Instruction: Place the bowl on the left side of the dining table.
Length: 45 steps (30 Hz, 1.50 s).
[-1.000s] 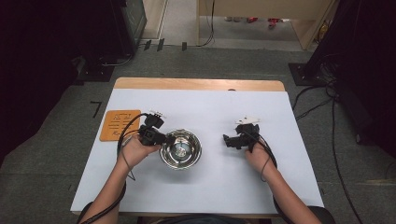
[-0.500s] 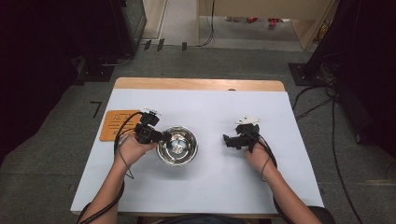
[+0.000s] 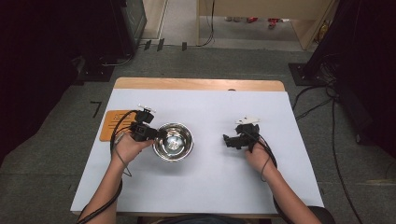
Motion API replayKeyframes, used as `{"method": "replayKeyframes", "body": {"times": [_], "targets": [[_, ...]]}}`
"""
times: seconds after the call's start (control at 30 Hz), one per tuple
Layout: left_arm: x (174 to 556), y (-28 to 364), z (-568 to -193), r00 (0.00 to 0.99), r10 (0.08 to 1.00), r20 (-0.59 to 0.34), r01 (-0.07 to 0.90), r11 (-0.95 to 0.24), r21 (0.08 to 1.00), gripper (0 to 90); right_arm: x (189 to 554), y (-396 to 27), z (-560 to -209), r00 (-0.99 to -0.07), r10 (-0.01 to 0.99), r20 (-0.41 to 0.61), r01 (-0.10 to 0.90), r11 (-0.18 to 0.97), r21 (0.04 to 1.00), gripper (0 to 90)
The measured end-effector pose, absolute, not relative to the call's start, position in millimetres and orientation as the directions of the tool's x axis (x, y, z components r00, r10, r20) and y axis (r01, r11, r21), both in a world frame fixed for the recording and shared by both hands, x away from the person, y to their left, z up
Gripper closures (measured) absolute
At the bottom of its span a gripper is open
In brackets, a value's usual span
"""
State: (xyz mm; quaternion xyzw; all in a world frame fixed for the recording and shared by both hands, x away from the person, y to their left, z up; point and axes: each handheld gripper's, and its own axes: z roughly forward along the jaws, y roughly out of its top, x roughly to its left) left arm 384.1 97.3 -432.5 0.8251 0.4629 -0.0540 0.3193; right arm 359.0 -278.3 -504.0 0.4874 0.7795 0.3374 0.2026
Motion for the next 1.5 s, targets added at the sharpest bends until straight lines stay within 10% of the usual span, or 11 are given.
{"method": "replayKeyframes", "body": {"times": [1.5], "targets": [[397,132,-434,0.482,0.789,-0.381,0.834,-0.281,0.475,87.0,359,-278,-504,-0.443,0.896,0.012,0.623,0.298,0.723,5.2]]}}
